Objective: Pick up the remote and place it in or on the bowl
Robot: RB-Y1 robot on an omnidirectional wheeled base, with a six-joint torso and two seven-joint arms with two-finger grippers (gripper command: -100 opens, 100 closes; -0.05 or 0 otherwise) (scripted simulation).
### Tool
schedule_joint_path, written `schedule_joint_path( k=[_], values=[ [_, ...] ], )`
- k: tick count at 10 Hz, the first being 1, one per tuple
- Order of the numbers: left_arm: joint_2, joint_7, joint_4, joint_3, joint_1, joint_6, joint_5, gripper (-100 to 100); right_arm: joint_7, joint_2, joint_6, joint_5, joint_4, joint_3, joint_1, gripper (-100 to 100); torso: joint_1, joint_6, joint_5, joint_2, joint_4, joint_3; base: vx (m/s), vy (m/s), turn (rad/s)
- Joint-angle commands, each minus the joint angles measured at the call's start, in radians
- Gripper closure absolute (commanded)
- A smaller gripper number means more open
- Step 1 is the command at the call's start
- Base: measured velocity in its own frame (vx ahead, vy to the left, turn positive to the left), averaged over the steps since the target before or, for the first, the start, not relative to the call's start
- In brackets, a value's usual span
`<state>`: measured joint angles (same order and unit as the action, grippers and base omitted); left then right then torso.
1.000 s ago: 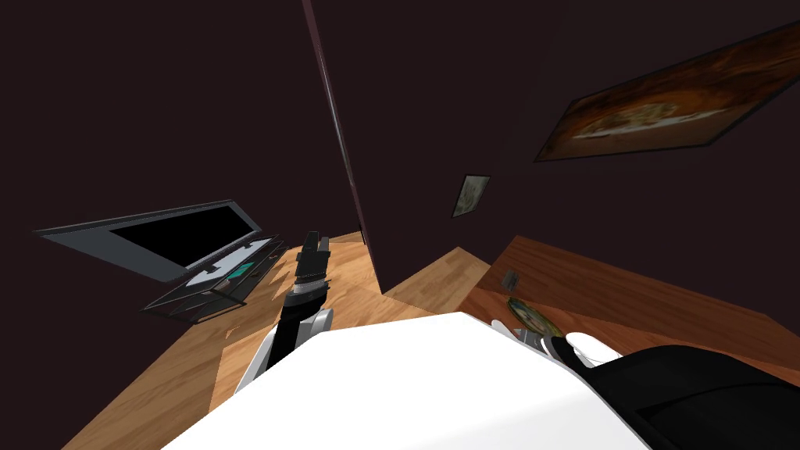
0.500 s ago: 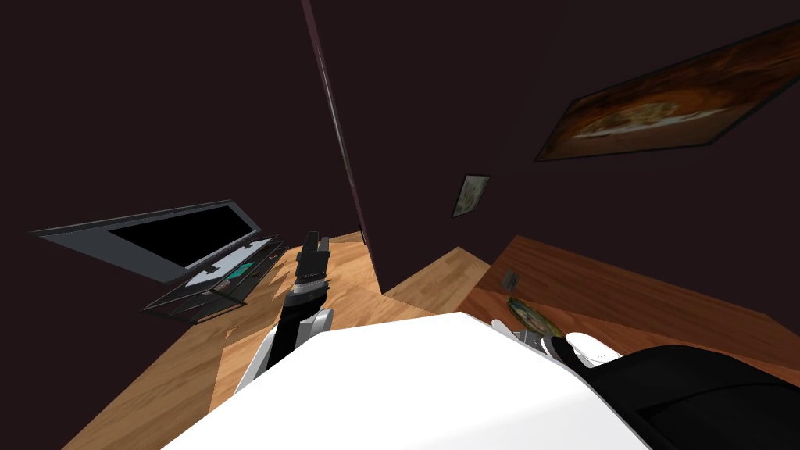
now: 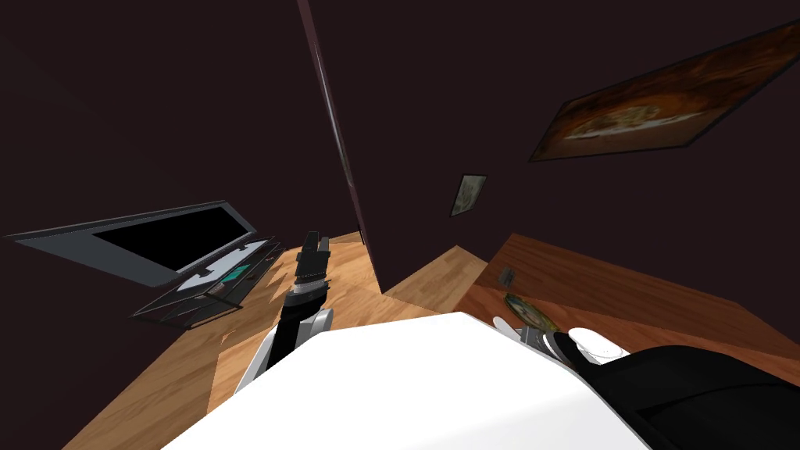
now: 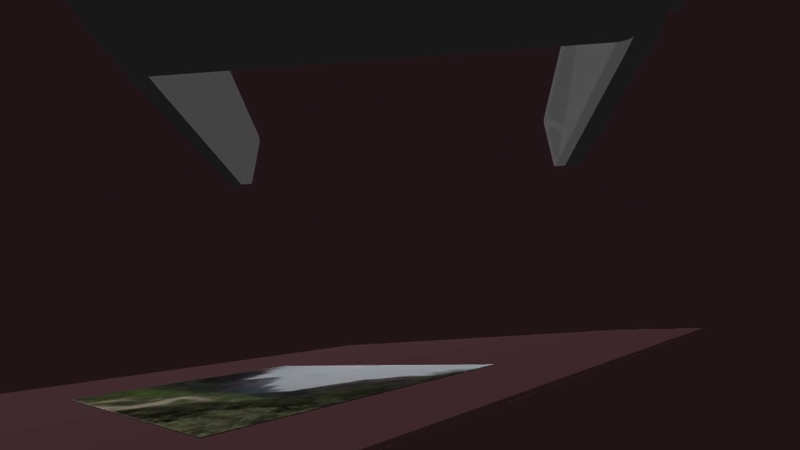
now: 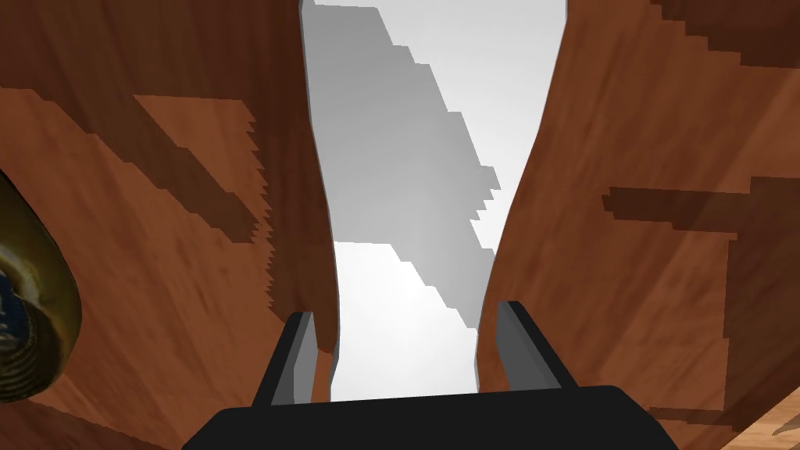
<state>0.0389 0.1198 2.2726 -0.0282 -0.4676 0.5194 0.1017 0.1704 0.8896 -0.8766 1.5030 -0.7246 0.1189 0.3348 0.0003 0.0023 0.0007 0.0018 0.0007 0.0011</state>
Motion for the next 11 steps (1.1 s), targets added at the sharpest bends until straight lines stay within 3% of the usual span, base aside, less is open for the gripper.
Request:
schedule_joint_path(
  k=[1,3,7,11],
  values=[
    [0.000,0.000,0.000,0.000,0.000,0.000,0.000,0,-0.003,0.050,-0.007,-0.015,-0.015,0.022,-0.010,100,0.000,0.000,0.000,0.000,0.000,0.000,-0.032,0.159,-0.009],
    [0.000,0.000,0.000,0.000,0.000,0.000,0.000,0,-0.006,0.081,-0.013,-0.025,-0.021,0.029,-0.014,100,0.016,-0.001,0.005,0.003,0.001,0.002,-0.050,0.214,-0.008],
    [0.000,0.000,0.000,0.000,0.000,0.000,0.000,0,-0.026,0.164,-0.046,-0.063,-0.037,0.029,-0.016,100,0.013,-0.003,0.005,-0.004,0.001,-0.001,0.036,0.138,0.045],
    [0.000,0.000,0.000,0.000,0.000,0.000,0.000,0,-0.073,0.243,-0.118,-0.112,-0.046,-0.022,0.005,100,0.013,-0.005,0.004,-0.013,-0.002,-0.007,0.154,0.151,0.118]
  ],
)
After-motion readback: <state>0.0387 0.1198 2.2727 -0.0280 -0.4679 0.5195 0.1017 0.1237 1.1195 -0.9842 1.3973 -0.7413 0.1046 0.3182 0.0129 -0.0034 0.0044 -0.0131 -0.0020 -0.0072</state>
